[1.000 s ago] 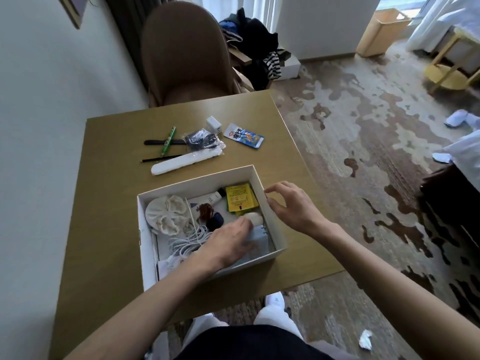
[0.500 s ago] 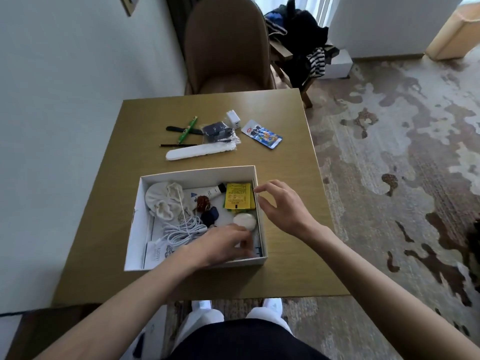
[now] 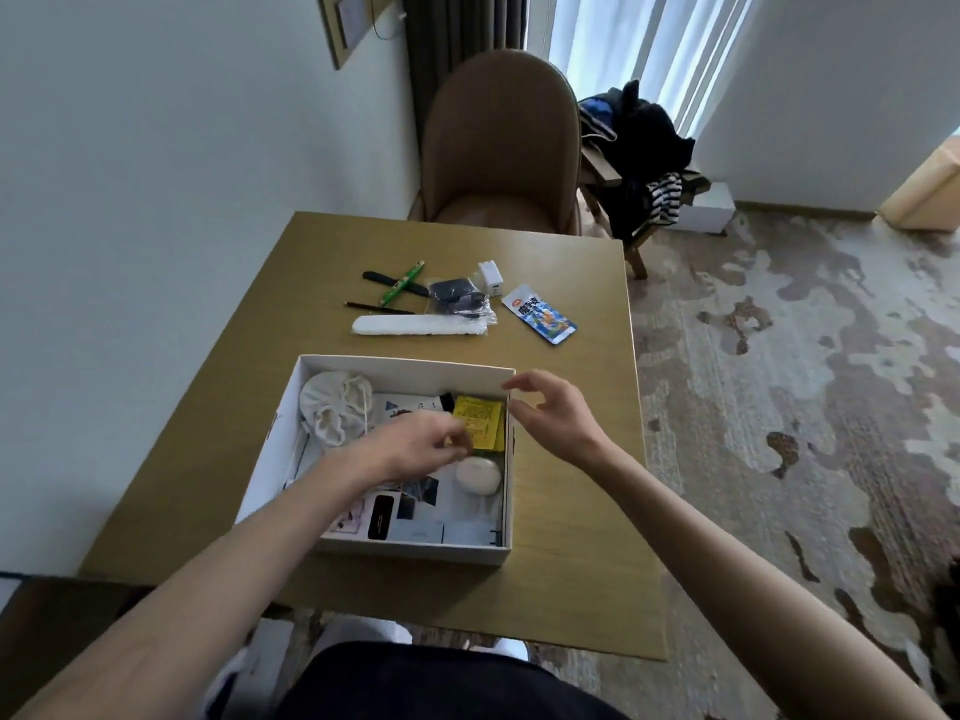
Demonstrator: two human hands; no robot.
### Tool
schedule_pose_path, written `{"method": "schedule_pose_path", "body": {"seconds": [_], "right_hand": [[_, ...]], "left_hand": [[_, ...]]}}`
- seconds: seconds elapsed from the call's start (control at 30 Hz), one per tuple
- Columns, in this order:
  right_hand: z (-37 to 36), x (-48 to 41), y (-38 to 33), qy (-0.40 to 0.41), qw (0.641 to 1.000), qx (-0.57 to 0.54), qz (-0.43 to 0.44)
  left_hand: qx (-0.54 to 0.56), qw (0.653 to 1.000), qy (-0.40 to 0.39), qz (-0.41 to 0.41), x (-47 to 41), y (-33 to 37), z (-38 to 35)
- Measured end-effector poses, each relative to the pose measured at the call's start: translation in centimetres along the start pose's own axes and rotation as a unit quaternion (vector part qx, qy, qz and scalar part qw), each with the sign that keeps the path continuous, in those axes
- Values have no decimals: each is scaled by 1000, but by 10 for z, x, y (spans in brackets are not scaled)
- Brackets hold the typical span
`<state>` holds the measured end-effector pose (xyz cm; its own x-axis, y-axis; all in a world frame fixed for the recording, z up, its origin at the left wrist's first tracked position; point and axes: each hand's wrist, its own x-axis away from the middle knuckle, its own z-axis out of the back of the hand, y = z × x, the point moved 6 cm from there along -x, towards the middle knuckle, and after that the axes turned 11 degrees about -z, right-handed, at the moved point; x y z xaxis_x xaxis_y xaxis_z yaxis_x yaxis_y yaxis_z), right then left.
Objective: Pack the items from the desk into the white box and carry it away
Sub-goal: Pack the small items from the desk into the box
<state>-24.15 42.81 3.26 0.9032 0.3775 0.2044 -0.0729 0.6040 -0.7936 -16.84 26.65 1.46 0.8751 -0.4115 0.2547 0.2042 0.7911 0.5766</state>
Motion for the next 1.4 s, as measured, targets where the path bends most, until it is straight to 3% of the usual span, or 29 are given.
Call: {"method": "schedule_pose_path", "body": {"seconds": [0.13,0.23,0.5,0.67,0.8,0.93,1.03,1.2,1.4], "right_hand": [[2,-27,4,13,999,-25,-27],[0,-56,2,22,998,-31,-45],[-18,-177,-5,27,990,31,-138],[-32,-268,-9,55,969,166,-175],[-38,-323,-4,118,954,206,-184],[-49,-349,18,114,937,218,-248],[-49,-354,21,136,935,234,-230],[-26,-339,14,167,958,120,-202],[-5,-282,-10,129,977,-67,-154]], "left_hand": [[-41,980,193,-1,-7,-22,62],[-65,966,250,21,-28,-49,96],[-41,986,122,110,-106,-145,123],[-19,981,127,143,-136,-205,141],[38,981,164,96,-162,-230,156],[-17,996,86,16,-204,-224,147],[-101,994,42,14,-230,-226,133],[-151,987,23,44,-254,-237,116],[-155,983,52,87,-261,-234,115]]}}
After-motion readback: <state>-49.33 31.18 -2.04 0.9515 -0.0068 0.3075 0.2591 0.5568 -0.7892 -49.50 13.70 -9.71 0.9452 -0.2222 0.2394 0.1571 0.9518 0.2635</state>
